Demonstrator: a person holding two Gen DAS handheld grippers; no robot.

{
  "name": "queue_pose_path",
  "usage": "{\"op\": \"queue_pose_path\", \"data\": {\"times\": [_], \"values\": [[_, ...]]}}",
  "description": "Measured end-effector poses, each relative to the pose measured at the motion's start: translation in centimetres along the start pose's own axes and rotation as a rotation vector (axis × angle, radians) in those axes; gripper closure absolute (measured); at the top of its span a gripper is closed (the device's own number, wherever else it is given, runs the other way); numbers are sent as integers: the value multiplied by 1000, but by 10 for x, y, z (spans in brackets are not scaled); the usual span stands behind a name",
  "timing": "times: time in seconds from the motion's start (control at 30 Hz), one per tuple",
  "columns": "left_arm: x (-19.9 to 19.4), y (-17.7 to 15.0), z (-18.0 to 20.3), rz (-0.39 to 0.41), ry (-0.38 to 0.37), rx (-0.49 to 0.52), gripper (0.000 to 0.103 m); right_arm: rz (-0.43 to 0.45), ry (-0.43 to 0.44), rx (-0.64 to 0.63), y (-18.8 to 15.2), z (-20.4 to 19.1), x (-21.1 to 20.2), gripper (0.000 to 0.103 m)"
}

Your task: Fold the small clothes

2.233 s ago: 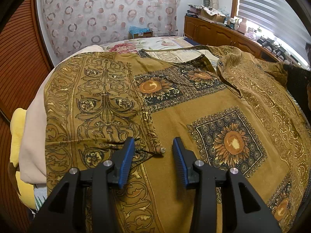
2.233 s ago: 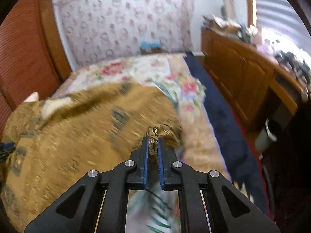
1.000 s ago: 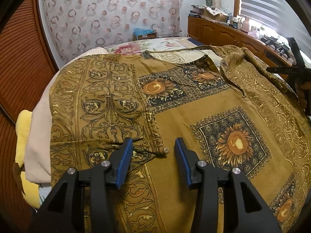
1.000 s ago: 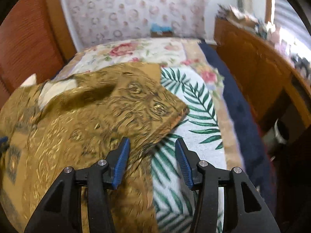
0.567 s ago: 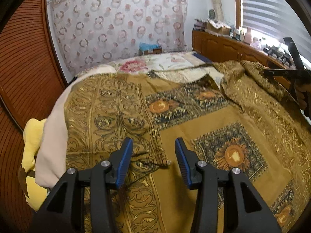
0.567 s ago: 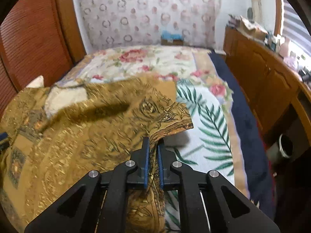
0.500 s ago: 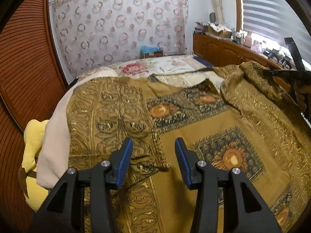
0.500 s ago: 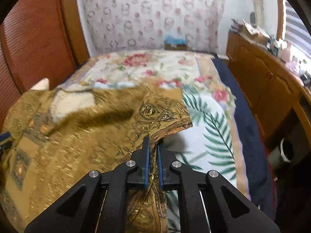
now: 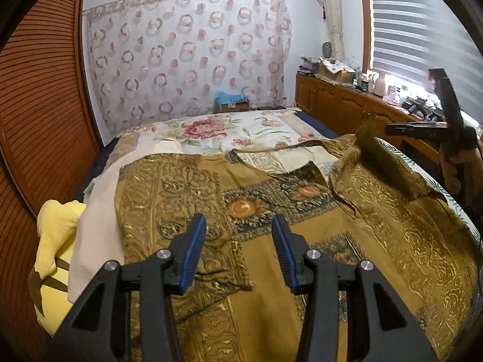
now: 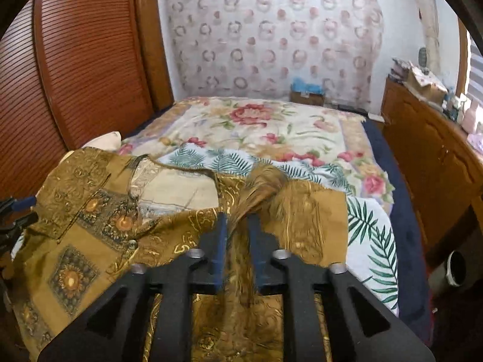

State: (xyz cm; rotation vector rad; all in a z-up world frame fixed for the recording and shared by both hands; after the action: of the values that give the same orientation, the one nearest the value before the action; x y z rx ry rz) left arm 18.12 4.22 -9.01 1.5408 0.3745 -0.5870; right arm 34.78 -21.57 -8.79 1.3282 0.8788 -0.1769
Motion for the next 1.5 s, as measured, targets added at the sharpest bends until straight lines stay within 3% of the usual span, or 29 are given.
{"op": "queue_pose_path", "data": {"times": [0.07, 0.1, 0.23, 0.37, 0.57, 0.9, 1.5], "values": [[4, 4, -3, -8, 1, -1, 59, 20, -5, -3, 3, 1, -2, 54], [6, 6, -5, -15, 0, -4, 59, 27, -14, -4, 4, 3, -3, 50], [17, 12, -20, -45, -9, -26, 59, 14, -89, 8, 2, 31, 2, 49], [24, 18, -38, -59, -34, -58, 59, -86, -156, 23, -18, 67, 29, 49], [40, 23, -74, -95, 44, -56, 59, -164, -166, 48, -42, 96, 61, 49], [76, 19, -135, -188, 145, -80, 59, -185, -189, 39, -51, 94, 68, 48], [113, 17, -155, -258, 103, -144, 59, -197, -162, 83, -50, 99, 69, 42]]}}
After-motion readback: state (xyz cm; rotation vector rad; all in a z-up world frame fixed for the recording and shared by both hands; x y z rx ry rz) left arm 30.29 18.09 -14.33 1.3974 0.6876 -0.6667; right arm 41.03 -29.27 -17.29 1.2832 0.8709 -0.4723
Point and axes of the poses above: each gripper's, at about its wrist camera, not at the fingertips, and x roughly the way its jaws point, z to its right, y to its top, the point moved 8 cm from there along x, roughly the way its jaws point, and after that the axes turned 2 degrees about -y, right-handed, at the moved point
